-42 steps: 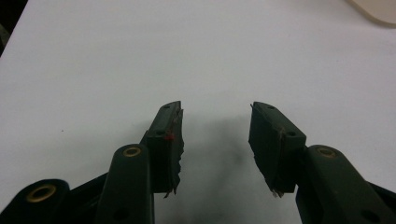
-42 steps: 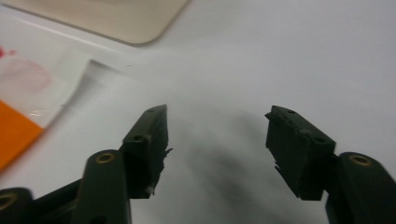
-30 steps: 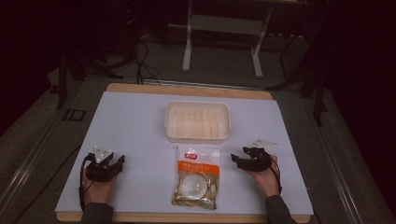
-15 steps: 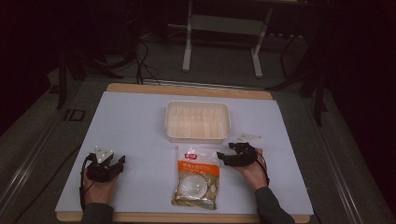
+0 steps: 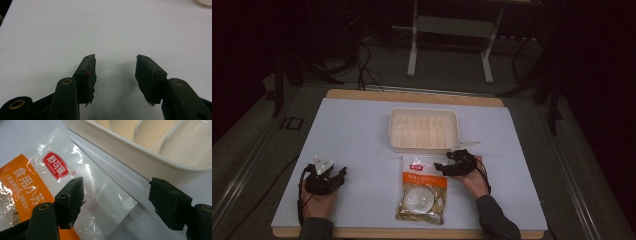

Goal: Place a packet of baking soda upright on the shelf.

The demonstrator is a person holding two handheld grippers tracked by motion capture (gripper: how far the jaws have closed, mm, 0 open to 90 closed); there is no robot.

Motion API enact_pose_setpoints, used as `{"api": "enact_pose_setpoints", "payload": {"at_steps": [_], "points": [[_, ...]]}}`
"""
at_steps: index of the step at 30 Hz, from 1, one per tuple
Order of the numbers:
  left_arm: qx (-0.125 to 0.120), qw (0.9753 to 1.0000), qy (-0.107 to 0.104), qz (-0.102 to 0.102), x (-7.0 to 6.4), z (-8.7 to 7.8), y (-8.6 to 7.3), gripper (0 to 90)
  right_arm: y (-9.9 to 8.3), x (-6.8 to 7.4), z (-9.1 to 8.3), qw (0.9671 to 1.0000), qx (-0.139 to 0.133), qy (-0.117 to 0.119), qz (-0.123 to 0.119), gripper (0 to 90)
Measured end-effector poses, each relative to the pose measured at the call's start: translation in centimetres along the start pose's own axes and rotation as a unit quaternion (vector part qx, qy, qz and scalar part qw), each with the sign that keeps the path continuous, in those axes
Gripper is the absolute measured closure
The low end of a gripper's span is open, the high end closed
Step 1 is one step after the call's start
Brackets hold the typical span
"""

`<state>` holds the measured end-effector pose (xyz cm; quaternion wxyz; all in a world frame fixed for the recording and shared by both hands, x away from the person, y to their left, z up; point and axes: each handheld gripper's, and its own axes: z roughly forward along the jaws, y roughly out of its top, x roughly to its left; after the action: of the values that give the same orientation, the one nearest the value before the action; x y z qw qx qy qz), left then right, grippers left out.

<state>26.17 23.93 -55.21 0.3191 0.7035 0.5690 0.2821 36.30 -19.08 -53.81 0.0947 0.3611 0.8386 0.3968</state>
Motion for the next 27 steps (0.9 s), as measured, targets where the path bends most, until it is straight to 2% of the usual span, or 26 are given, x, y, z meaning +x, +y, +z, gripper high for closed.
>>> {"api": "enact_pose_setpoints", "payload": {"at_steps": [11,15,22,27], "points": [[0.001,1.0,-0.001,0.0,0.0,0.1,0.0,50.0,0.4,0.1,1.7,0.9996,0.017,0.021,-0.001,27.9],[0.002,1.0,-0.001,0.001,-0.1,0.1,0.0,49.7,0.4,0.2,1.7,0.9994,0.017,0.031,0.007,28.2],[0.002,1.0,0.0,0.001,-0.1,0.1,0.0,49.7,0.4,0.7,1.4,0.9986,0.029,0.045,0.001,28.6],[0.001,1.0,0.001,0.001,-0.1,0.1,0.0,49.6,0.5,0.8,0.4,0.9976,0.025,0.065,0.002,32.4]]}}
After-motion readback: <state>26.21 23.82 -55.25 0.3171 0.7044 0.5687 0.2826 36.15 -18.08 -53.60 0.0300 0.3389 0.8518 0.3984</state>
